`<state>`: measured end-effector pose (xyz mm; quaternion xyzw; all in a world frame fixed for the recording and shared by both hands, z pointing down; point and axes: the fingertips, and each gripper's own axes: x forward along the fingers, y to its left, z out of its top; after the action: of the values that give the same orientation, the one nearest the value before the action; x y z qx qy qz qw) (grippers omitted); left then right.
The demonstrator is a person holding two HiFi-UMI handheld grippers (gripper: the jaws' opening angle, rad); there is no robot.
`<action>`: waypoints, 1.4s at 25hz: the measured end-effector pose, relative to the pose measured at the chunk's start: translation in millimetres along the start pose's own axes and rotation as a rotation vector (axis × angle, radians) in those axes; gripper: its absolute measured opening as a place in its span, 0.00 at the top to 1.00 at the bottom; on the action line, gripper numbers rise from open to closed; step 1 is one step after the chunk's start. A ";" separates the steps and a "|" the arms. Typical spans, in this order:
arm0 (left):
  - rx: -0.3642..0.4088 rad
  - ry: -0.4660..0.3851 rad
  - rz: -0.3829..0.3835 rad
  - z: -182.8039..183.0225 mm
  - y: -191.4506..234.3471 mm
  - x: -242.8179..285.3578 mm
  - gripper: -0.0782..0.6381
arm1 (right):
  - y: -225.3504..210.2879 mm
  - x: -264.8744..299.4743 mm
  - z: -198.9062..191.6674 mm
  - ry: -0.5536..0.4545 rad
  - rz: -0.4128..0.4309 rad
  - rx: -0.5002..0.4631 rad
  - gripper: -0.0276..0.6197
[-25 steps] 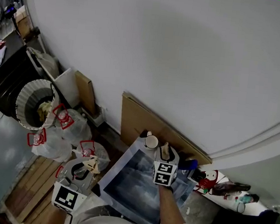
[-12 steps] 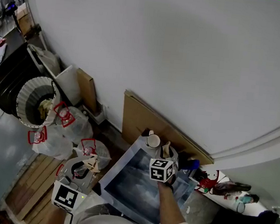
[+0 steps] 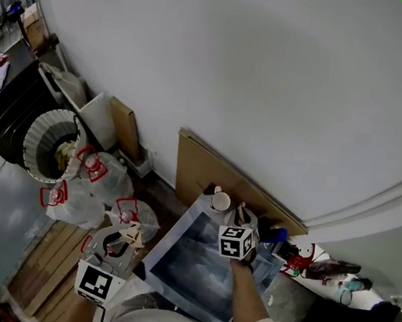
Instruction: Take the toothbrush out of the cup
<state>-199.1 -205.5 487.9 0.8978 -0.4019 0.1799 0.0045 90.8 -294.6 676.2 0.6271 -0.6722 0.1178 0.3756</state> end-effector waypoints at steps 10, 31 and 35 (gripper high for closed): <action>0.005 -0.022 -0.017 7.1 -10.8 2.2 0.85 | -11.9 -28.6 15.9 -0.052 0.023 0.032 0.88; -0.017 -0.086 -0.054 28.1 -42.7 5.3 0.85 | -28.6 -108.5 56.6 -0.170 0.061 0.039 0.88; -0.017 -0.099 -0.068 34.3 -51.2 9.4 0.85 | -33.2 -127.3 64.6 -0.192 0.073 0.036 0.88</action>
<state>-145.4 -182.8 465.9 0.9186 -0.3725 0.1319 -0.0019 90.0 -245.3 538.1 0.6172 -0.7252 0.0826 0.2936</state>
